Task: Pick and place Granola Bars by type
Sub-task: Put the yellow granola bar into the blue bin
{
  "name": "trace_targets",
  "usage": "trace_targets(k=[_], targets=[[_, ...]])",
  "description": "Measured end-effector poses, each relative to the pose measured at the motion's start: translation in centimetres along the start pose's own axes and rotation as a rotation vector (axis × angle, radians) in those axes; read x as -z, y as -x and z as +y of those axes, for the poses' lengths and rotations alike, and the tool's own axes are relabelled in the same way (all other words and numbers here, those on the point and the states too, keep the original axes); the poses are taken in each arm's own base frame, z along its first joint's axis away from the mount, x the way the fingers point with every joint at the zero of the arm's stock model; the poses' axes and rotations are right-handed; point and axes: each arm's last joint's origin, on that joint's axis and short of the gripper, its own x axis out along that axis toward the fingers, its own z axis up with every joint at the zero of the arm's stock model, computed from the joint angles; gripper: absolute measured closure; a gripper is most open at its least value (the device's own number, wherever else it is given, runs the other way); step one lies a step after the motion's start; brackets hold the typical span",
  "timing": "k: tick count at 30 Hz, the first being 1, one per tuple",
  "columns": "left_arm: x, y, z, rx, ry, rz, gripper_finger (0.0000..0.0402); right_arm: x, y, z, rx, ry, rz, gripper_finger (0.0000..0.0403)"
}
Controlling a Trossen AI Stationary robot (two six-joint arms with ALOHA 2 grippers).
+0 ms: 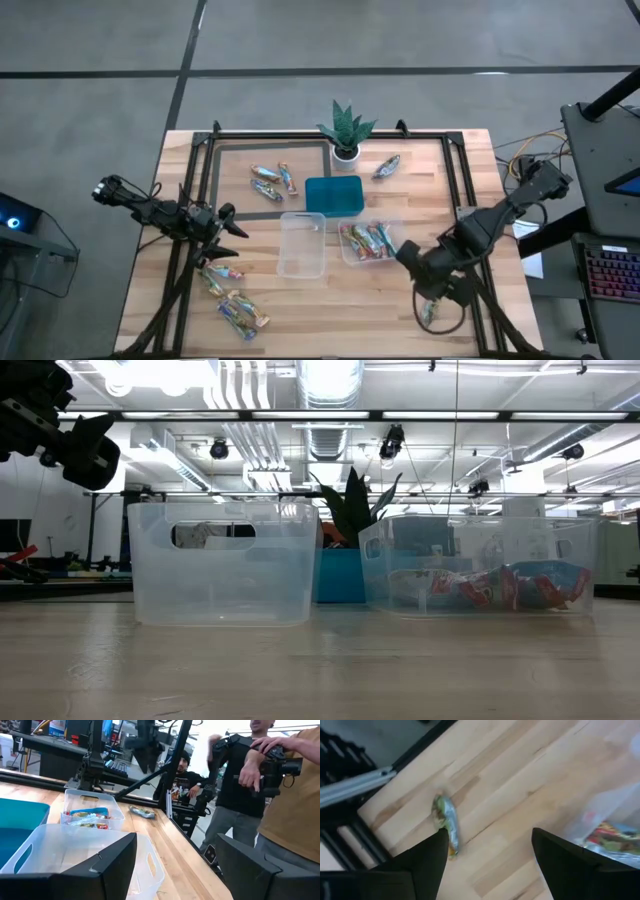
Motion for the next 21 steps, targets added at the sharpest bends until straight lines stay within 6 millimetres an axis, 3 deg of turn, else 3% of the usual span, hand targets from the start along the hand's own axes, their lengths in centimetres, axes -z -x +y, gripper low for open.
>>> trace_targets(k=[15,21], targets=[[0.0,0.0,0.0,0.0,0.0,0.0,0.0152,2.8,-5.2,2.6,-0.063,0.016,0.198,0.0125],[0.0,0.0,0.0,0.0,0.0,0.0,0.0152,3.6,-7.7,3.3,-0.065,-0.001,0.172,0.0126]])
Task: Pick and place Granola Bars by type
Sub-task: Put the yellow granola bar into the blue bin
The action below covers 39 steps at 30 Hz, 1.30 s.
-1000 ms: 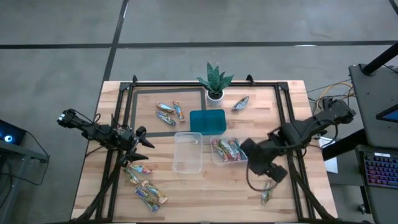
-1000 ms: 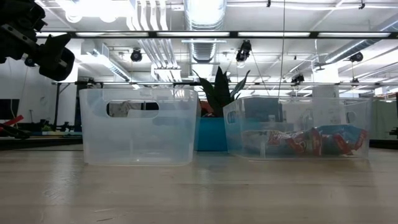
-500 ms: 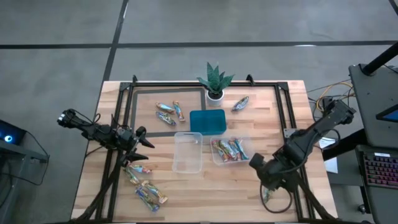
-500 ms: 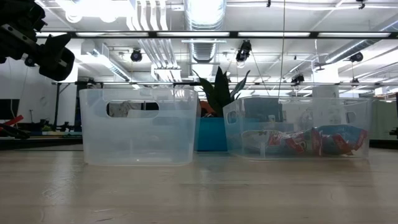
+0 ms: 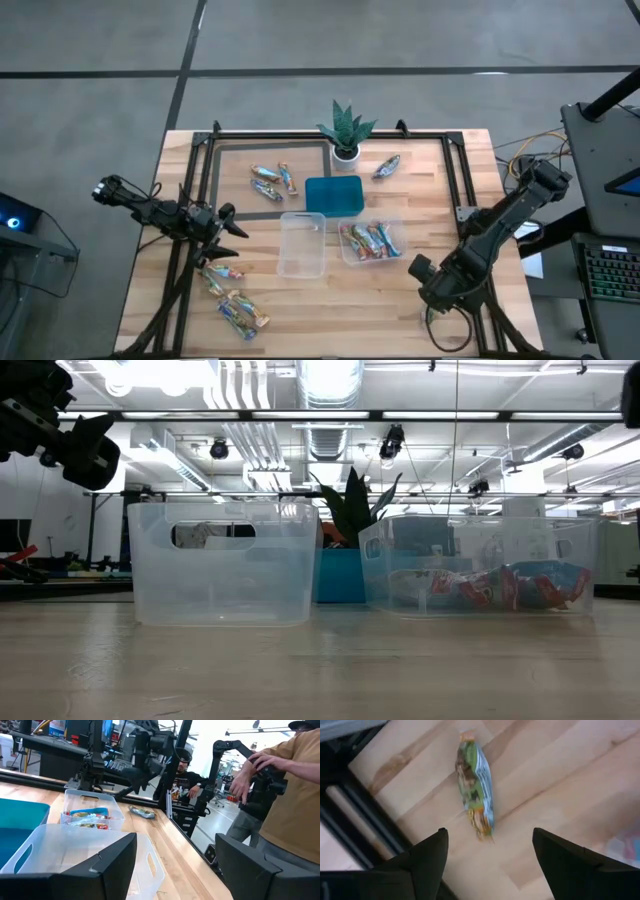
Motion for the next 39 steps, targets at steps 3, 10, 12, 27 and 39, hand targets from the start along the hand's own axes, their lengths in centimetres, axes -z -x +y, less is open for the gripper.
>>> trace_targets(k=[3,10,12,27,39], targets=[[0.0,0.0,0.0,0.0,0.0,0.0,0.0152,-0.1,-1.1,0.2,-0.001,-0.021,-0.028,0.0126],[0.0,0.0,0.0,0.0,0.0,0.0,0.0152,0.2,-3.4,0.4,-0.007,-0.068,-0.03,0.0118],[0.0,0.0,0.0,0.0,0.0,0.0,0.0152,0.3,-4.0,0.3,-0.01,-0.065,-0.034,0.0115],[0.0,0.0,0.0,0.0,0.0,0.0,0.0152,2.2,-8.9,-0.6,-0.002,-0.117,0.123,0.0127],[0.0,0.0,0.0,0.0,0.0,0.0,0.0152,1.9,-8.9,-0.6,0.001,-0.142,0.115,0.0165]])
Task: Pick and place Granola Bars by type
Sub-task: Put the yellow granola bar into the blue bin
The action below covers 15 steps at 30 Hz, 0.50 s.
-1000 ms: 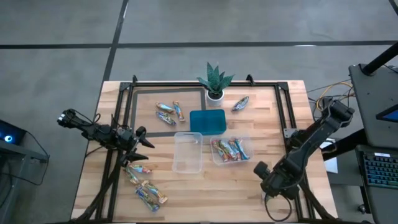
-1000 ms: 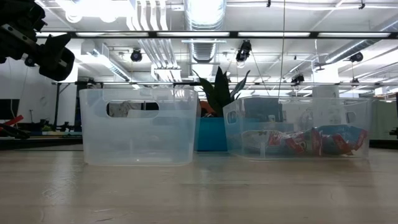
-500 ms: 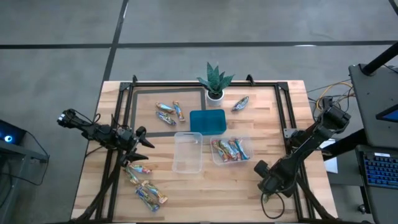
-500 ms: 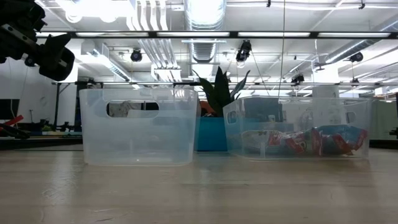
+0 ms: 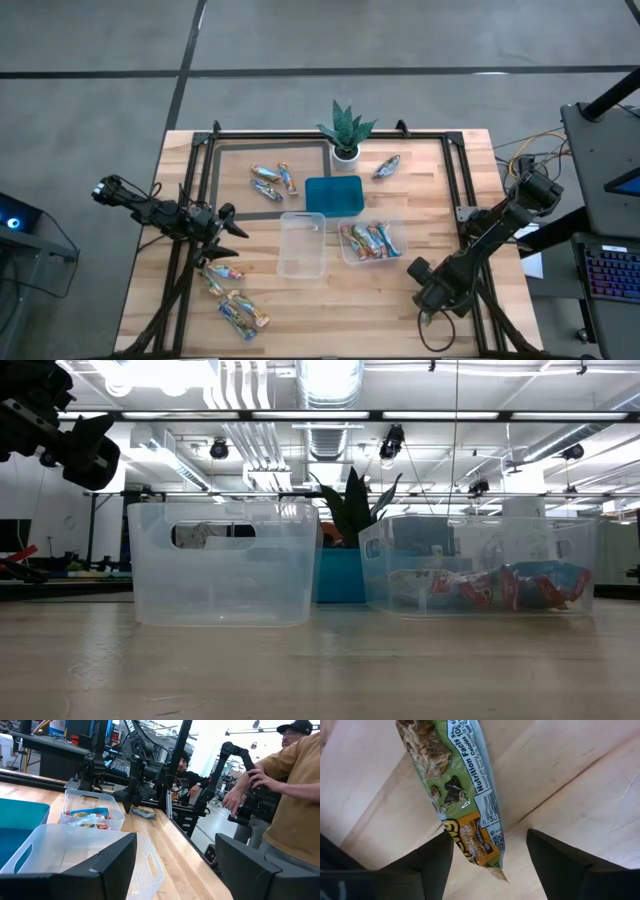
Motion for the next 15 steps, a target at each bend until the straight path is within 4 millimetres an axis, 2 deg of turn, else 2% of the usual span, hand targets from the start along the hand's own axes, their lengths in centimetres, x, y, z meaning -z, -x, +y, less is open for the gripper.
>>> trace_targets(k=[8,15], targets=[[0.01,0.0,0.0,0.0,0.0,0.0,0.0152,-0.07,0.0,-0.03,0.004,-0.005,-0.007,0.022],[0.01,0.0,0.0,0.0,0.0,0.0,0.0152,-0.39,0.08,0.13,-0.028,-0.049,-0.032,0.029]])
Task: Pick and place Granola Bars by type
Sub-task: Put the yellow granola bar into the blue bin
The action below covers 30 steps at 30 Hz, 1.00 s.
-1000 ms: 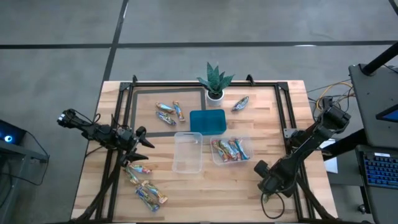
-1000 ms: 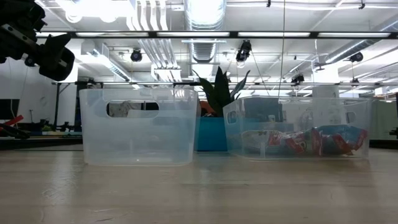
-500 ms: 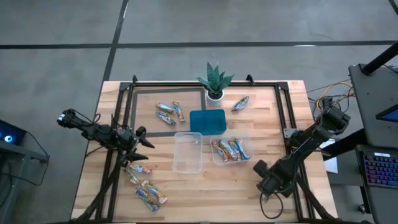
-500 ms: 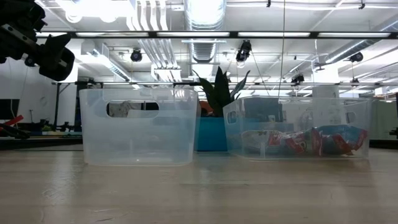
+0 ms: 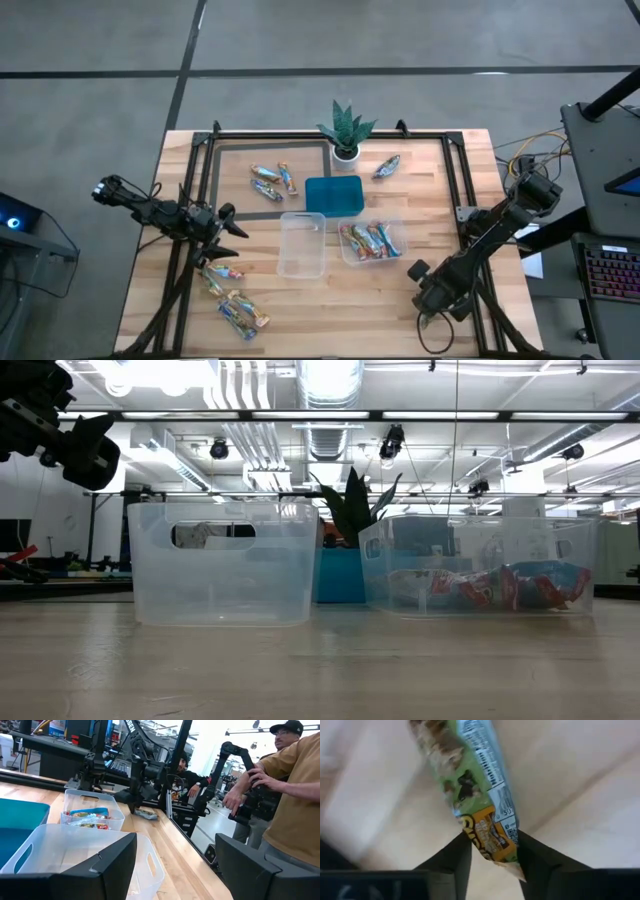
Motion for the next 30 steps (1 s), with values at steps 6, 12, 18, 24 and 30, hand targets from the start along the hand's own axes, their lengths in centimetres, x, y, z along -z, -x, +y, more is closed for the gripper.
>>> trace_targets(k=[6,12,18,24,30], targets=[[0.0,0.0,0.0,0.0,0.0,0.0,0.0152,-0.6,1.1,0.3,0.002,-0.006,-0.04,0.0353],[0.0,0.0,0.0,0.0,0.0,0.0,0.0152,-1.7,3.0,0.8,-0.004,0.019,-0.116,0.0365],[0.0,0.0,0.0,0.0,0.0,0.0,0.0152,-3.4,5.9,1.2,-0.015,-0.023,-0.211,0.0367],[0.0,0.0,0.0,0.0,0.0,0.0,0.0152,-5.0,10.0,0.8,-0.02,-0.212,-0.275,0.0369],[0.0,0.0,0.0,0.0,0.0,0.0,0.0152,-6.3,14.5,-0.4,0.021,-0.441,-0.392,0.037]])
